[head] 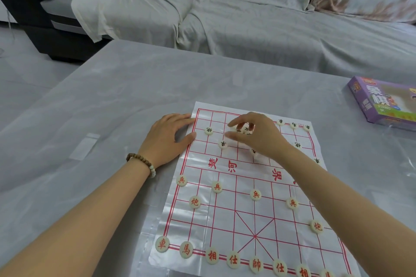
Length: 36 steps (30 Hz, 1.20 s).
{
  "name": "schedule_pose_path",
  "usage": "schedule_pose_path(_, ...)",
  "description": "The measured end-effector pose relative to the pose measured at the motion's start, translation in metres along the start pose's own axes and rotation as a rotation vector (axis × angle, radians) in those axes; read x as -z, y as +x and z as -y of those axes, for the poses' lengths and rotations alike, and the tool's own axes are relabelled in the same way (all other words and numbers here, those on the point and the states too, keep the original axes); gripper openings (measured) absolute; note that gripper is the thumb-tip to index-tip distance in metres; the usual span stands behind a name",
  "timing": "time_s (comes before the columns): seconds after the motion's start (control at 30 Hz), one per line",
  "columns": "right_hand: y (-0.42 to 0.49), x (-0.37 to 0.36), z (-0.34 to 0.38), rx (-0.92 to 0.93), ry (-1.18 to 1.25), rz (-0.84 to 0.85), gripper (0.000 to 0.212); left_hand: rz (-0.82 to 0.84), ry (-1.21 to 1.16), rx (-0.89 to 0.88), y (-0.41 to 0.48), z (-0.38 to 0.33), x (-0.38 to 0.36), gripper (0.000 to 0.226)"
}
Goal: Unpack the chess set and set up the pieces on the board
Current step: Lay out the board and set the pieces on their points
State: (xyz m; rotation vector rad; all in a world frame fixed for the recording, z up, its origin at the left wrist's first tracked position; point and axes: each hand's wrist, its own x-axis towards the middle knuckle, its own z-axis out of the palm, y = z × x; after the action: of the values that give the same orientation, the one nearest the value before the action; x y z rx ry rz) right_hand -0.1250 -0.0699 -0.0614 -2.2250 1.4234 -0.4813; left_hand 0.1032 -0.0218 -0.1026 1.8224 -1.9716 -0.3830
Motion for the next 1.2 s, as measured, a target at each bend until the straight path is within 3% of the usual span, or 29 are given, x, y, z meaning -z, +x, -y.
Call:
schedule_pose_path(0.1, 0.006, 0.015, -0.012, -0.067, 0.017, -0.097, 0.018, -0.004, -0.015, 0.005, 0.000, 0.000, 0.000, 0.050)
schedule_pose_path(0.37, 0.022, 0.009, -0.012, -0.194, -0.160, 0.026, 0.028, 0.023, -0.019, 0.032, 0.000, -0.003, 0.000, 0.072)
schedule_pose_path(0.53, 0.028, 0.001, -0.007, -0.190, -0.337, 0.011, 0.029, -0.009, -0.107, 0.015, -0.003, -0.003, 0.002, 0.082)
schedule_pose_path(0.7, 0.016, -0.006, 0.031, -0.027, -0.192, -0.052, 0.032, -0.108, -0.378, 0.064, -0.011, -0.011, 0.011, 0.045)
schedule_pose_path(0.9, 0.013, -0.049, 0.070, 0.120, -0.280, 0.004, 0.030, -0.211, -0.662, 0.264, -0.020, 0.001, 0.012, 0.036)
schedule_pose_path(1.07, 0.008, -0.028, 0.055, 0.068, -0.015, -0.043, 0.022, -0.159, -0.461, 0.197, -0.031, 0.004, 0.019, 0.012)
schedule_pose_path(1.2, 0.006, -0.007, 0.035, 0.018, -0.014, -0.104, 0.009, -0.098, -0.210, 0.177, -0.029, -0.010, 0.017, 0.032)
